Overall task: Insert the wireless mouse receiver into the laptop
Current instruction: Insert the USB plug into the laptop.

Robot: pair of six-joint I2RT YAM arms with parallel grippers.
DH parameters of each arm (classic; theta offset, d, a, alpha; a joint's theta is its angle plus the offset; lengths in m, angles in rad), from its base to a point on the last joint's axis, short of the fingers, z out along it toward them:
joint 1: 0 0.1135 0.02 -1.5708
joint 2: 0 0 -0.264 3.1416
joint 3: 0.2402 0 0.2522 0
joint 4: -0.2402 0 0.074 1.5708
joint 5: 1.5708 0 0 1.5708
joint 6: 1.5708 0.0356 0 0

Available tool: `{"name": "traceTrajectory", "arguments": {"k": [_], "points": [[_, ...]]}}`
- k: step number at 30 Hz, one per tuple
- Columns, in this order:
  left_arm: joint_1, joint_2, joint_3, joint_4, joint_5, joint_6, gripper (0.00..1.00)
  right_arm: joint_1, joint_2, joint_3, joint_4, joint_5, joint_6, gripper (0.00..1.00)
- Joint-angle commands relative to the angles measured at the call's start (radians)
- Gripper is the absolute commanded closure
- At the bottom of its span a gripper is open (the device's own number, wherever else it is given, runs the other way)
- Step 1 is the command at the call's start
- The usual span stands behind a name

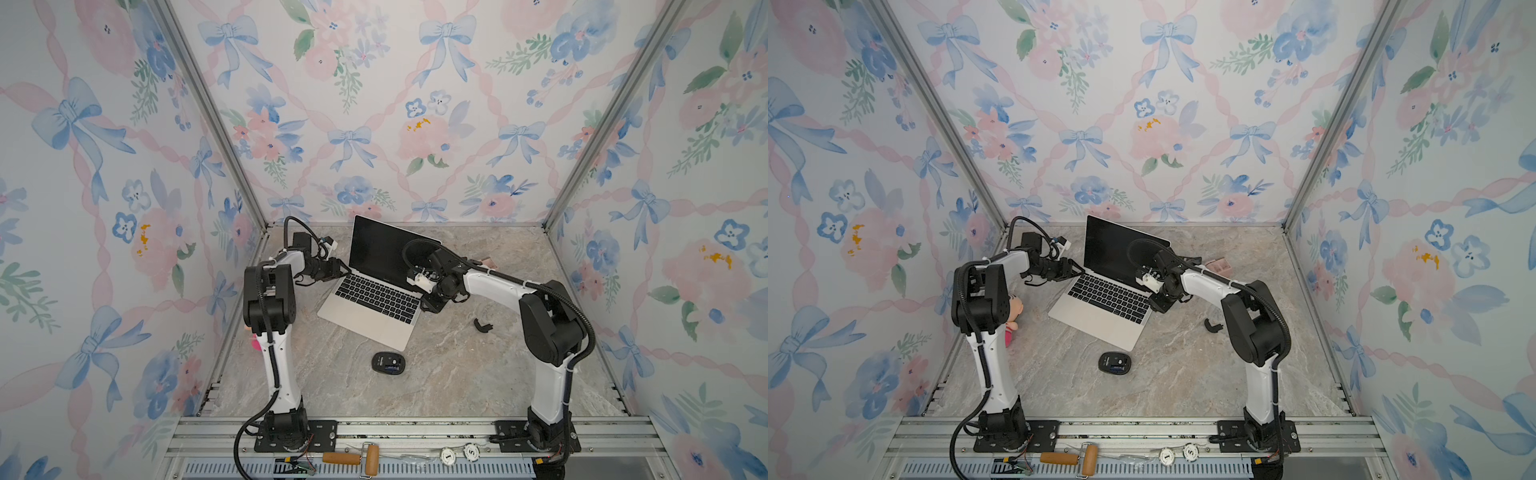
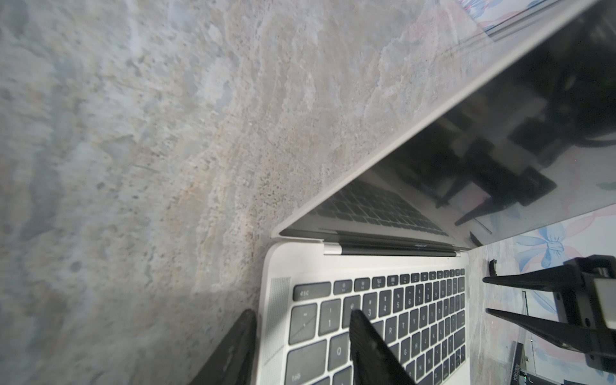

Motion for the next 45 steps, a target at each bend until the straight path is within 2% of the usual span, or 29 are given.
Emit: {"name": "traceTrajectory", "arguments": {"k": [1,10,16,32,40,45], "points": [[-0.024,0.068,-0.049,-0.149,-0.097,-0.017,0.50,-0.019,-0.040,-0.005,-0.039,-0.025,0.063,0.64],[-0.016,0.066,-0.055,-0.149,-0.129,-0.055,0.51,-0.029,-0.080,-0.126,0.009,0.003,0.297,0.82],[-0.013,0.056,-0.071,-0.148,-0.163,-0.084,0.52,-0.016,-0.056,-0.187,0.079,0.038,0.391,0.88],[-0.015,0.001,-0.148,-0.128,-0.188,-0.110,0.56,0.053,0.023,-0.221,0.271,0.097,0.436,0.92],[-0.024,-0.030,-0.222,-0.101,-0.196,-0.129,0.56,0.081,0.026,-0.243,0.359,0.041,0.483,0.92],[-0.014,-0.062,-0.266,-0.087,-0.233,-0.158,0.56,0.078,-0.013,-0.237,0.317,0.115,0.511,0.89]]}}
